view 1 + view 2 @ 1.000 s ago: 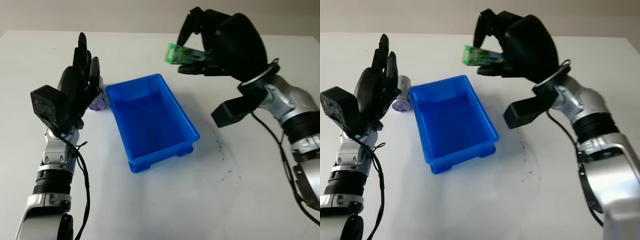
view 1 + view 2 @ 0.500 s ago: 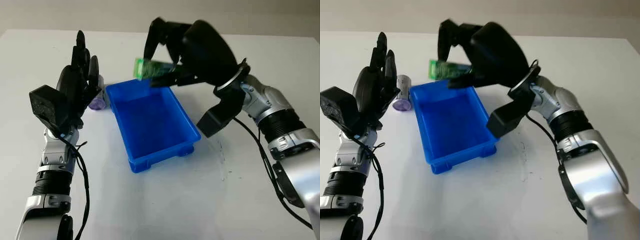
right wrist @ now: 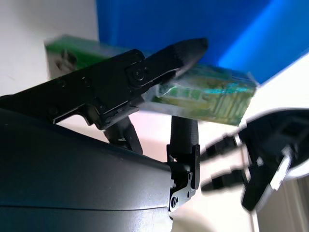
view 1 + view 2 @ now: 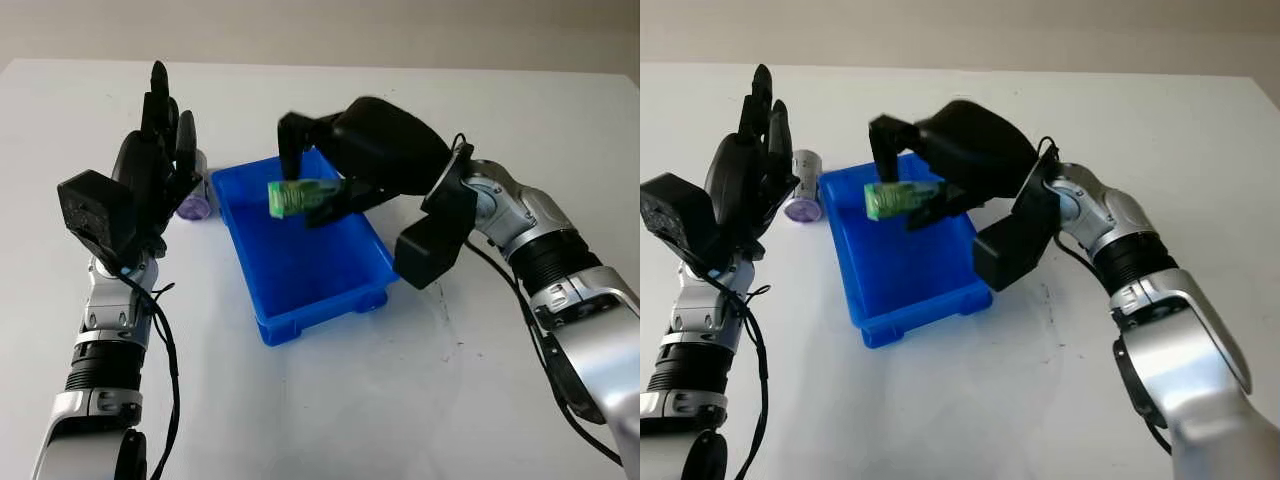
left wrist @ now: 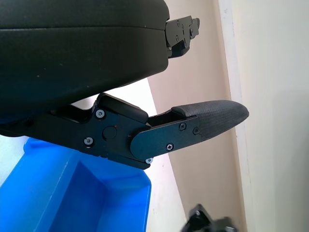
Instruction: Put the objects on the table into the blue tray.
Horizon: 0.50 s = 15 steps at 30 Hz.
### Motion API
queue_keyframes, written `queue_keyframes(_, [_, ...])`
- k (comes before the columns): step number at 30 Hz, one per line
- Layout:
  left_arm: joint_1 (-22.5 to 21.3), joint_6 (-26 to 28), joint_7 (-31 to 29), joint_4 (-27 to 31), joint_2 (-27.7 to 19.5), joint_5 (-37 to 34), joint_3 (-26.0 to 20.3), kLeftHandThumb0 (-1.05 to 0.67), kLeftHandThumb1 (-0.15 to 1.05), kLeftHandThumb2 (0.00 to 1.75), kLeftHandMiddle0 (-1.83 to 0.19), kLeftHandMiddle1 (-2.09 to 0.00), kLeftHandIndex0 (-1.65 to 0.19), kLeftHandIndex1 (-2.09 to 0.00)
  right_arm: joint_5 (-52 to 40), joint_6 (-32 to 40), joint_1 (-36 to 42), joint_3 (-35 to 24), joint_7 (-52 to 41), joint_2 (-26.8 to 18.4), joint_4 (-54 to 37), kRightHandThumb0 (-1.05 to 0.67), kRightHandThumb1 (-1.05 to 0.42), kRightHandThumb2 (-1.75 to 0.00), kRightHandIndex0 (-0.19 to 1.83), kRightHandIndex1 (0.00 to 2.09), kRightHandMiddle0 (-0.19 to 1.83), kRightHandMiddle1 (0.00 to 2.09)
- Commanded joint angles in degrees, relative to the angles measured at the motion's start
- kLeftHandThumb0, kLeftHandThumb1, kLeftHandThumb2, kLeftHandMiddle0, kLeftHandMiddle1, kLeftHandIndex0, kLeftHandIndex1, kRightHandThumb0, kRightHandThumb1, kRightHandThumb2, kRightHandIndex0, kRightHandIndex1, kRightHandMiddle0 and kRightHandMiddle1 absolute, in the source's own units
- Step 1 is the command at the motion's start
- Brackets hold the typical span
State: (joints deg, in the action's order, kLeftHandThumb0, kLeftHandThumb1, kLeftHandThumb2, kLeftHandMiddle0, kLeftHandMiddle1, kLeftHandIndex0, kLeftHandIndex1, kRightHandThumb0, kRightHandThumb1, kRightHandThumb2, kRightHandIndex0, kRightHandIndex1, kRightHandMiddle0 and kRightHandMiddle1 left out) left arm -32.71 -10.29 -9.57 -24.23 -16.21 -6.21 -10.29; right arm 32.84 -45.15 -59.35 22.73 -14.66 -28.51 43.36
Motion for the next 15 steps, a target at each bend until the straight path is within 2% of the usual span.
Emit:
queue_keyframes(1, [0.45,-0.20,-0.16,0.97,-0.14,-0.32,-0.26,-0.78,1.05,0.67,0.19,0.00,0.19,0.00,-1.68,1.30,0.81,0.05,-4.05,-0.98,-2.32,-0.75,-1.05,-0.18,0.18,1.48,0.09,1.54])
queue_keyframes(2, [0.45,-0.05,-0.18,1.01,-0.17,-0.28,-0.23,-0.78,1.05,0.68,0.19,0.00,0.19,0.00,-2.11,1.86,0.98,-0.03,-5.74,-1.22,-3.17,-0.78,-1.05,-0.21,0.20,1.06,0.10,1.19])
queue_keyframes(3, [0.44,0.03,-0.17,1.05,-0.17,-0.25,-0.20,-0.78,1.05,0.68,0.19,0.00,0.19,0.00,-2.64,2.48,1.23,-0.21,-7.25,-1.37,-3.99,-0.81,-1.05,-0.24,0.21,0.78,0.11,0.95])
queue_keyframes(4, [0.42,0.02,-0.22,1.03,-0.18,-0.22,-0.16,-0.79,1.05,0.68,0.19,0.00,0.19,0.00,-3.25,3.08,1.52,-0.43,-8.53,-1.45,-4.75,-0.82,-1.05,-0.25,0.24,0.54,0.14,0.72])
queue_keyframes(6, [0.35,0.12,-0.31,0.98,-0.25,-0.10,-0.06,-0.79,1.05,0.68,0.19,0.00,0.19,0.00,-4.36,4.49,2.02,-0.79,-11.03,-1.61,-6.28,-0.85,-1.05,-0.29,0.22,0.20,0.15,0.34])
queue_keyframes(9, [0.29,-0.04,-0.28,0.89,-0.35,0.24,0.10,-0.79,1.05,0.68,0.19,0.00,0.19,0.00,-6.06,6.51,2.88,-1.38,-13.51,-1.56,-8.30,-0.86,-1.05,-0.34,0.10,0.05,0.06,0.14])
queue_keyframes(15, [0.34,0.29,-0.14,1.00,-0.37,0.41,0.15,-0.79,1.05,0.69,0.19,0.00,0.19,0.00,-8.86,8.33,4.05,-2.95,-14.94,-1.19,-10.48,-0.87,-1.05,-0.43,-0.10,0.00,-0.09,0.03])
